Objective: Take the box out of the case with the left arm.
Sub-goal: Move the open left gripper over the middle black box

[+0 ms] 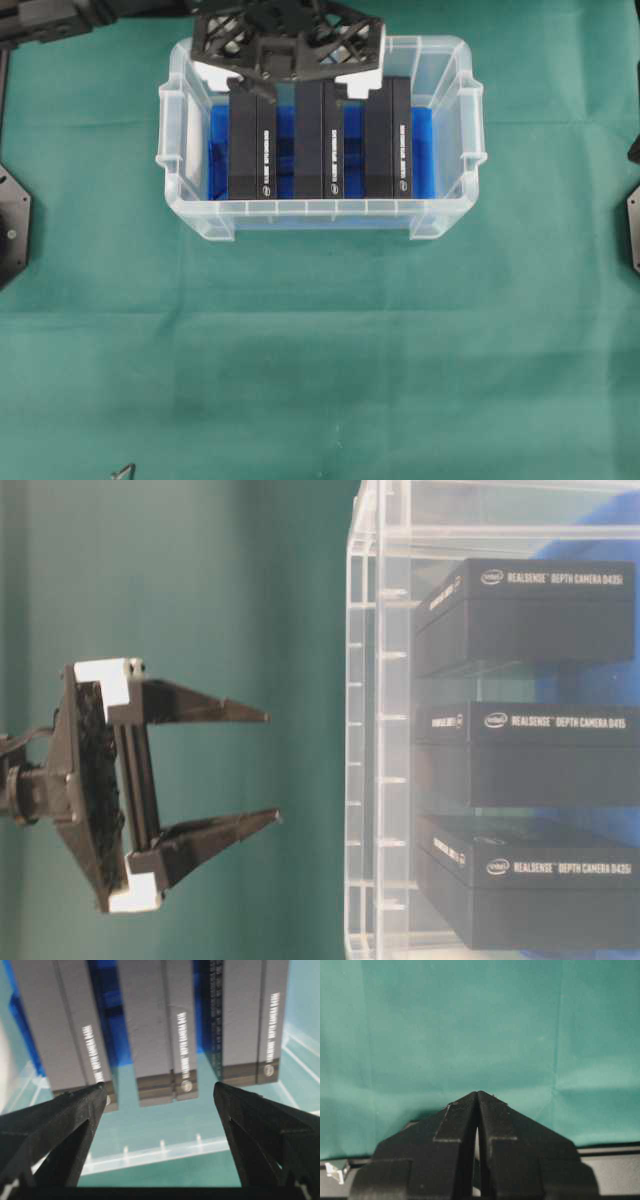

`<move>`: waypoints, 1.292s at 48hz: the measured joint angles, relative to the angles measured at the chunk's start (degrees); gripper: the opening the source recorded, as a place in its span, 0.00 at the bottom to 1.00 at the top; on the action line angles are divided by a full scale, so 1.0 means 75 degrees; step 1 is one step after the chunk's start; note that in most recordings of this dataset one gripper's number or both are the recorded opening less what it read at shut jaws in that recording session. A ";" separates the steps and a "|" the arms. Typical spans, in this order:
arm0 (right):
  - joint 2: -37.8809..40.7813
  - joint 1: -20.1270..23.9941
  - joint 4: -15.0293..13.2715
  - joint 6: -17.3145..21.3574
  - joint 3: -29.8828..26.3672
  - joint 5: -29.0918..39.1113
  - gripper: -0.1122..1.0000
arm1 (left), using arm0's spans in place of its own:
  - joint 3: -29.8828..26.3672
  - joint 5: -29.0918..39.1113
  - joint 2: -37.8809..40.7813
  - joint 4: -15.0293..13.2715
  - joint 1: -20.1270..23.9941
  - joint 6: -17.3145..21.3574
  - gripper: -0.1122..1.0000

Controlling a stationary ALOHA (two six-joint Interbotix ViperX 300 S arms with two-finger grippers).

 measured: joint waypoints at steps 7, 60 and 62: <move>0.0000 0.0000 -0.0012 0.0012 0.0000 0.0000 0.11 | -0.0129 -0.0105 0.0176 0.0012 -0.0012 0.0035 0.89; 0.0000 0.0000 -0.0023 0.0023 0.0000 0.0000 0.11 | -0.0129 -0.0340 0.0410 0.0012 -0.0117 0.0094 0.89; 0.0000 0.0000 -0.0023 0.0023 0.0000 0.0012 0.11 | -0.0129 -0.0340 0.0410 0.0023 -0.0117 0.0094 0.89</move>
